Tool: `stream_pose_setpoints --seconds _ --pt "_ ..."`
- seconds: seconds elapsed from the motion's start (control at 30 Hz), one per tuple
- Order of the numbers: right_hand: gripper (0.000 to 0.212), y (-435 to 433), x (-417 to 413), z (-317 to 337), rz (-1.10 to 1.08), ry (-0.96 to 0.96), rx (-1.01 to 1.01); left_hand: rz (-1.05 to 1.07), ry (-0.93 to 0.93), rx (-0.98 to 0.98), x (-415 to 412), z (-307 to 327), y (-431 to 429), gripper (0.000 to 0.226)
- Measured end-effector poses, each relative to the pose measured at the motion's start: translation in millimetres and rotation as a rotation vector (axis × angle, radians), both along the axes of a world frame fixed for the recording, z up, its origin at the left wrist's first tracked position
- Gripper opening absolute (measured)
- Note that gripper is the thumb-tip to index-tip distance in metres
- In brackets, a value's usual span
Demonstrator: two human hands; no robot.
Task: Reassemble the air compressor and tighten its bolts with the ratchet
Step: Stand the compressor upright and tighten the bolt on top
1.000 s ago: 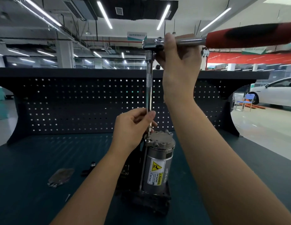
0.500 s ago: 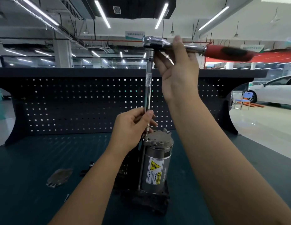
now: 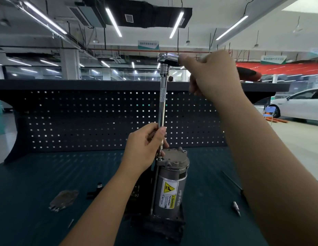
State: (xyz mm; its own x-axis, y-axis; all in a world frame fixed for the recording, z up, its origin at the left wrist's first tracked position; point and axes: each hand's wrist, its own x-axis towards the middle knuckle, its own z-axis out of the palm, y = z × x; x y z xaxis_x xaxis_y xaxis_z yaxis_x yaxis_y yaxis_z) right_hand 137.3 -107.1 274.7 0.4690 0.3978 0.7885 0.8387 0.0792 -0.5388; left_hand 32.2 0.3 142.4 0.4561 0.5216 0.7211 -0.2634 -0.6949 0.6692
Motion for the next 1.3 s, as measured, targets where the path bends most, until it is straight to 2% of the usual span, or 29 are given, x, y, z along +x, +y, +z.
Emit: stream_pose_setpoints --seconds 0.07,0.13,0.17,0.23,0.3,0.4,0.47,0.53,0.6,0.73,0.87,0.97,1.03,1.1,1.3 --pt "0.038 1.0 -0.7 4.4 -0.157 -0.298 0.055 -0.002 -0.006 0.001 -0.1 0.4 -1.1 0.021" --pt "0.047 5.0 0.2 10.4 -0.252 -0.492 -0.036 -0.006 -0.009 -0.001 -0.2 0.8 -1.1 0.02" --pt "0.056 7.0 3.1 14.3 -0.273 -0.548 -0.132 -0.007 -0.009 -0.002 -0.5 0.7 -1.1 0.02" --pt "0.055 8.3 8.1 22.8 -0.22 -0.586 -0.305 -0.01 -0.011 -0.006 -1.1 0.3 -1.0 0.02" --pt "0.048 6.8 9.2 29.4 -0.075 -0.56 -0.375 -0.015 -0.015 -0.016 -1.1 -0.2 -0.2 0.02" --pt "0.047 3.4 1.2 34.9 0.079 -0.493 -0.331 -0.006 0.0 -0.005 0.1 0.1 0.7 0.016" --pt "0.042 5.4 -2.6 35.8 0.081 -0.455 -0.31 -0.007 0.016 -0.005 0.3 0.0 0.7 0.012" --pt "0.03 8.0 0.3 34.8 0.045 -0.393 -0.267 -0.009 0.042 -0.016 -1.3 -0.8 0.4 0.021" --pt "0.027 8.4 7.4 30.2 0.001 -0.329 -0.239 0.013 0.1 0.003 -3.4 -2.3 1.4 0.029" --pt "0.022 2.8 20.9 23.8 -0.016 -0.219 -0.183 0.022 0.149 0.027 -3.8 -3.7 6.1 0.007" --pt "0.025 -12.3 27.9 30.5 -0.047 -0.196 -0.026 0.003 0.118 0.054 -4.1 -4.8 8.5 0.013" --pt "0.023 -21.9 30.7 30.7 -0.065 -0.21 0.016 -0.031 0.07 0.052 -4.3 -3.1 6.7 0.008" --pt "0.024 -25.9 34.0 24.5 -0.059 -0.197 0.025 -0.043 0.044 0.046 -3.9 -2.6 5.8 0.028" --pt "0.027 -29.2 38.4 14.1 -0.041 -0.169 0.043 -0.057 0.018 0.054 -3.3 -2.4 5.7 0.035" --pt "0.027 -27.2 56.8 -26.0 0.009 0.03 0.099 -0.022 0.037 0.145 -2.8 -2.3 6.1 0.025"
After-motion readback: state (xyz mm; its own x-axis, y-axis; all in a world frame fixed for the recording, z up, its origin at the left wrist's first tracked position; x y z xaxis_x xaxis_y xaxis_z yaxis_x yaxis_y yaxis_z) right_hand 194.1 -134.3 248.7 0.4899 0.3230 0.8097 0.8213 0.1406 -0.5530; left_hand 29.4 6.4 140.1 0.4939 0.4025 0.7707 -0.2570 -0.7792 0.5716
